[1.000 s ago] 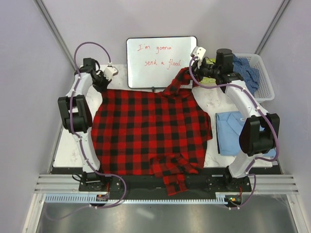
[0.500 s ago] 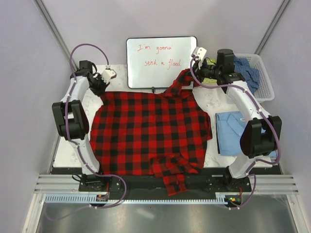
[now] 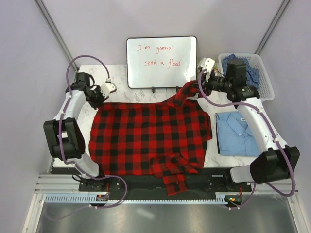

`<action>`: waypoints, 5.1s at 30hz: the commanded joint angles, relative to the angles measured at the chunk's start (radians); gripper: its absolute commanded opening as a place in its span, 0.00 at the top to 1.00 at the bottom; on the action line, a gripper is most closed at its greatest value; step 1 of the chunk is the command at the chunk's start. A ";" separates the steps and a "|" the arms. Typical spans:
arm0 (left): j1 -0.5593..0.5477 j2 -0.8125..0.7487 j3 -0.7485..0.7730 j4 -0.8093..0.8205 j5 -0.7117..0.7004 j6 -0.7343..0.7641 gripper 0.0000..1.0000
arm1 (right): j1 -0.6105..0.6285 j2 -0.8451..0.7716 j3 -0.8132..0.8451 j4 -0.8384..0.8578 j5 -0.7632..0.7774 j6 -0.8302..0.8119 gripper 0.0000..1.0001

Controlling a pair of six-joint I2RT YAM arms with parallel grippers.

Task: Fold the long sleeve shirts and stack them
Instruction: Fold the shirt

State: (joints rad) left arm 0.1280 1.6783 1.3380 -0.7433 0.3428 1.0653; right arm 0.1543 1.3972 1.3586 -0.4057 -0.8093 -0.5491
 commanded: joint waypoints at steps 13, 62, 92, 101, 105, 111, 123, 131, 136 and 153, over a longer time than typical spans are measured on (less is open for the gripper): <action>0.007 -0.131 -0.276 0.079 -0.022 0.093 0.98 | 0.088 -0.032 -0.233 -0.113 0.068 -0.034 1.00; -0.160 -0.196 -0.069 -0.059 0.386 -0.304 0.41 | 0.184 0.411 0.212 -0.102 0.111 0.548 0.15; -0.228 -0.419 -0.264 -0.025 0.516 -0.324 0.25 | 0.445 0.024 -0.326 -0.464 0.119 -0.335 1.00; -0.433 -0.450 -0.470 0.233 0.584 -0.223 0.23 | 0.484 -0.006 -0.404 -0.536 0.236 -0.566 0.54; -0.522 -0.387 -0.508 0.393 0.547 -0.194 0.24 | 0.482 -0.108 -0.434 -0.522 0.234 -0.499 0.44; -0.651 -0.202 -0.464 0.617 0.533 -0.183 0.26 | 0.322 -0.173 -0.427 -0.371 0.161 -0.266 0.39; -0.748 0.087 -0.195 0.524 0.585 0.033 0.20 | 0.148 -0.069 -0.339 -0.326 0.096 -0.114 0.39; -0.815 0.142 -0.160 0.398 0.591 0.200 0.27 | 0.030 0.091 -0.175 -0.309 -0.008 0.023 0.49; -0.841 0.141 -0.155 0.345 0.562 0.268 0.48 | -0.005 0.126 -0.125 -0.303 -0.014 0.031 0.50; -1.215 -0.186 0.066 -0.344 0.003 -0.062 0.98 | 0.047 0.164 -0.170 -0.009 -0.045 0.325 0.65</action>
State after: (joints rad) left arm -0.9733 1.5215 1.3716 -0.7891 0.5491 1.1397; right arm 0.1627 1.5501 1.2022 -0.5598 -0.8192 -0.3428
